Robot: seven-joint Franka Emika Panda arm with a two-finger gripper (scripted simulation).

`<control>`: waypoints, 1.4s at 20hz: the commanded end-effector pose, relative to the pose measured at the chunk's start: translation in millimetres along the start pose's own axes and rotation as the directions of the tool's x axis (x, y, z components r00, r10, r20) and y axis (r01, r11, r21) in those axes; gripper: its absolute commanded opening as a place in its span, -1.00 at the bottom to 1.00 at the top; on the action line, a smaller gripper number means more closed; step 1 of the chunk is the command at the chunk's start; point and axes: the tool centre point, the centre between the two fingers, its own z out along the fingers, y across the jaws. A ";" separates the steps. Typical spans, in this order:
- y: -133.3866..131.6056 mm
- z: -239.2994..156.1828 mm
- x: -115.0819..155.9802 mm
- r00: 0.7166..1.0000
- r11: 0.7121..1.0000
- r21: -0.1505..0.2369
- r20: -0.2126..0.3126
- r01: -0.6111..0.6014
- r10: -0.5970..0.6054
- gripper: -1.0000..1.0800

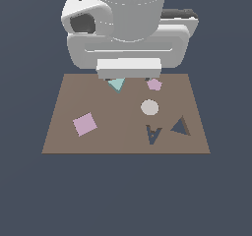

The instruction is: Insert a designated object into the corresponding slot on a board.

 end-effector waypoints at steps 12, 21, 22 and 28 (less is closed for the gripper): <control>11.0 25.2 -19.0 0.997 0.998 0.001 0.003 -0.071 0.071 0.92; 30.0 80.7 -63.0 0.975 0.975 0.002 0.011 -0.224 0.224 0.92; 31.6 86.7 -67.9 0.971 0.971 0.002 0.011 -0.240 0.240 0.92; 37.5 114.2 -89.8 0.950 0.950 0.002 0.015 -0.312 0.312 0.92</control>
